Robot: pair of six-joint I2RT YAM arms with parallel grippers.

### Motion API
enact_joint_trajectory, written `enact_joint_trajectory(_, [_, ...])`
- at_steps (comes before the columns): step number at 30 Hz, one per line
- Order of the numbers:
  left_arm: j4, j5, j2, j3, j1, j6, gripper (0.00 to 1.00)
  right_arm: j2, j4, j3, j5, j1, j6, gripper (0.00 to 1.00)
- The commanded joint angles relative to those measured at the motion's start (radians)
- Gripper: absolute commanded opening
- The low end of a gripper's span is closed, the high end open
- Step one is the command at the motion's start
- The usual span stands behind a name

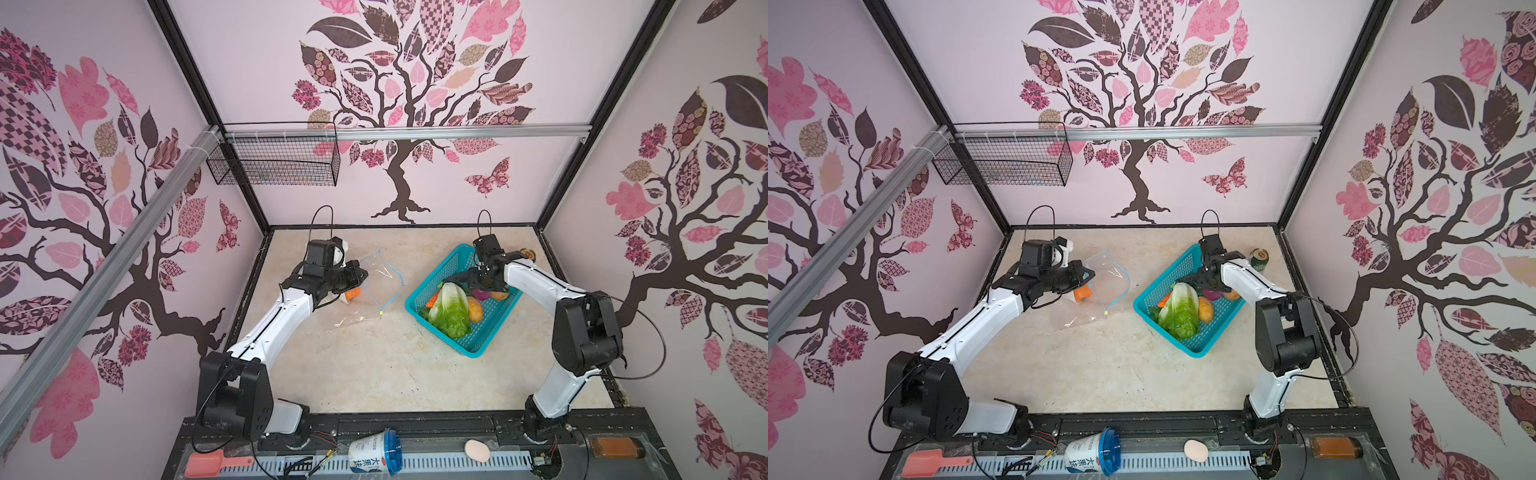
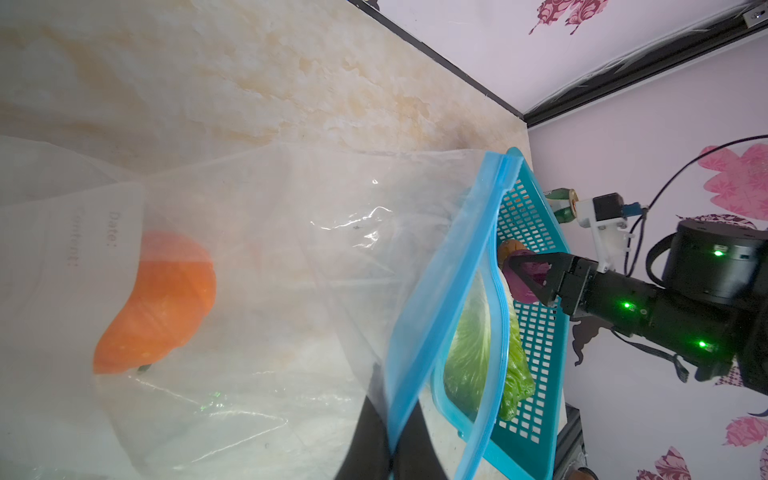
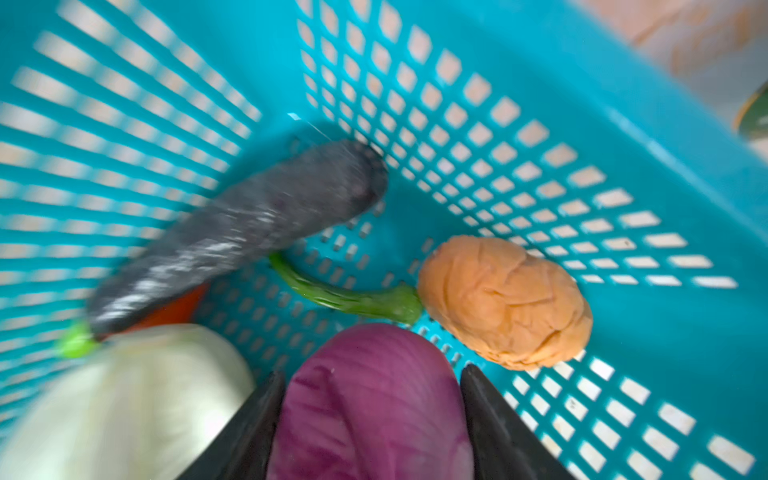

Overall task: Place the food in the zip-top bag and seal the zipper
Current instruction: 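Close the right gripper on the purple onion in the basket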

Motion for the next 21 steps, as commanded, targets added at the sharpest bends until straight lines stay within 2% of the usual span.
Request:
enact_joint_trajectory(1, [0.017,0.000,-0.019,0.016,0.004,0.008,0.00,-0.029,0.091,0.027,-0.115,0.005,0.010,0.40])
enact_joint_trajectory(5, [0.015,0.000,-0.021,0.017,0.005,0.008,0.00,0.015,0.141,0.034,-0.195,0.005,0.029,0.41])
enact_joint_trajectory(10, [0.015,-0.001,-0.025,0.016,0.005,0.009,0.00,0.071,0.140,0.026,-0.204,0.005,0.036,0.42])
enact_joint_trajectory(16, [0.015,-0.001,-0.024,0.017,0.005,0.008,0.00,0.081,0.142,-0.003,-0.168,0.005,0.028,0.51])
enact_joint_trajectory(18, [0.015,-0.001,-0.024,0.017,0.005,0.008,0.00,0.083,0.140,-0.004,-0.158,0.006,0.022,0.59])
enact_joint_trajectory(21, [0.015,-0.002,-0.023,0.018,0.005,0.010,0.00,0.083,0.137,-0.002,-0.150,0.005,0.016,0.65])
